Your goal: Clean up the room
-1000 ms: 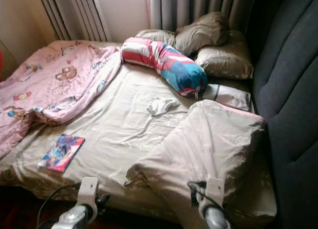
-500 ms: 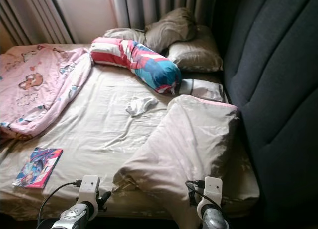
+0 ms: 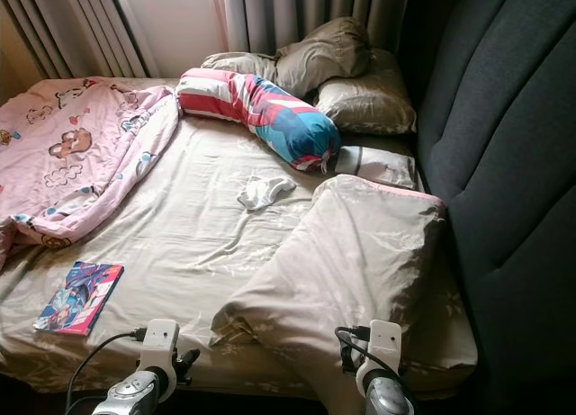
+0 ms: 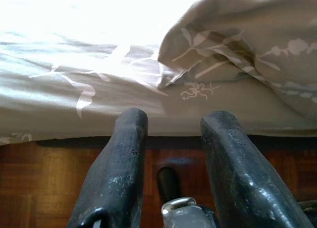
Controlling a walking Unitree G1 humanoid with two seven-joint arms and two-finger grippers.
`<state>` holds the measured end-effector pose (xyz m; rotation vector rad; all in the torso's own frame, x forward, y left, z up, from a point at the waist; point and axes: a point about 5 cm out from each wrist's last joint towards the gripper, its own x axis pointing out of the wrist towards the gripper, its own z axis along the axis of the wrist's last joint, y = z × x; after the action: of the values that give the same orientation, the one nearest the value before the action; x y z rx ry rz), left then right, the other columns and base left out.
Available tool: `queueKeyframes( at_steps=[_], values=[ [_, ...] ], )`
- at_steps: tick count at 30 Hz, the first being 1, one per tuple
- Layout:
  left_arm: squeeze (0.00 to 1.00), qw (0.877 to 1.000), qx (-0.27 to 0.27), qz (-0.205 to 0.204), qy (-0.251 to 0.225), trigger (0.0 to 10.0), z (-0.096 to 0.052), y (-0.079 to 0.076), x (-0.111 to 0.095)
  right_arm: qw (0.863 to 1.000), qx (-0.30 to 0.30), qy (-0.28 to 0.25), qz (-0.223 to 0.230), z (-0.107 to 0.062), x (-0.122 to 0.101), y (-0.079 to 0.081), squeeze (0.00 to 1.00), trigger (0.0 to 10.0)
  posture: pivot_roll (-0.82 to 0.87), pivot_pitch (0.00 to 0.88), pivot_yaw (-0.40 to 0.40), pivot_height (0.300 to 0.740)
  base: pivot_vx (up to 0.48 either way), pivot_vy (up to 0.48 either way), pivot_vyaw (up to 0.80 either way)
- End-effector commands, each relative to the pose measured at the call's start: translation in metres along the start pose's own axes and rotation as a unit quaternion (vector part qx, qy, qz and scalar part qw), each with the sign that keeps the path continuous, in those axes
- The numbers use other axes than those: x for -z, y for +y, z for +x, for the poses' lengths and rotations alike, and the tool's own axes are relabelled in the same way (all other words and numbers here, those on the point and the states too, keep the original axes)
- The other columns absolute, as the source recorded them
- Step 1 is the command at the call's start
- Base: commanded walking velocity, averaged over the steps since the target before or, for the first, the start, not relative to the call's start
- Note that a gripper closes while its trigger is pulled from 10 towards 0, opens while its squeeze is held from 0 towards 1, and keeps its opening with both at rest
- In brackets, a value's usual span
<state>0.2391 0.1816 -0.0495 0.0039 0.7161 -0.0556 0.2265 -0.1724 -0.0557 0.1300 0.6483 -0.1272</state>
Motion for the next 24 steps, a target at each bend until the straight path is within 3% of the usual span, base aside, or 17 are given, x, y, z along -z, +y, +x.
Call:
queueKeyframes(
  at_steps=[1, 16, 24],
  values=[
    [0.00, 1.000, -0.004, -0.005, 0.003, 10.0, -0.0012, 0.0027, 0.0029, 1.000, 0.003, 0.006, 0.004, -0.0010, 0.0032, -0.0011, 0.00, 10.0, -0.07, 0.036, 0.025, 0.740, 0.240, 0.000, 0.00],
    [0.00, 1.000, -0.004, -0.007, 0.002, 10.0, -0.0012, 0.0022, 0.0029, 1.000, 0.003, 0.003, 0.002, -0.0006, 0.0018, -0.0020, 0.00, 10.0, -0.06, 0.036, 0.023, 0.740, 0.258, 0.000, 0.00],
    [0.00, 1.000, -0.006, -0.005, 0.002, 10.0, -0.0014, 0.0030, 0.0031, 1.000, 0.003, 0.006, 0.000, -0.0007, 0.0022, -0.0020, 0.00, 10.0, -0.06, 0.038, 0.022, 0.740, 0.000, 0.000, 0.00]
  ],
)
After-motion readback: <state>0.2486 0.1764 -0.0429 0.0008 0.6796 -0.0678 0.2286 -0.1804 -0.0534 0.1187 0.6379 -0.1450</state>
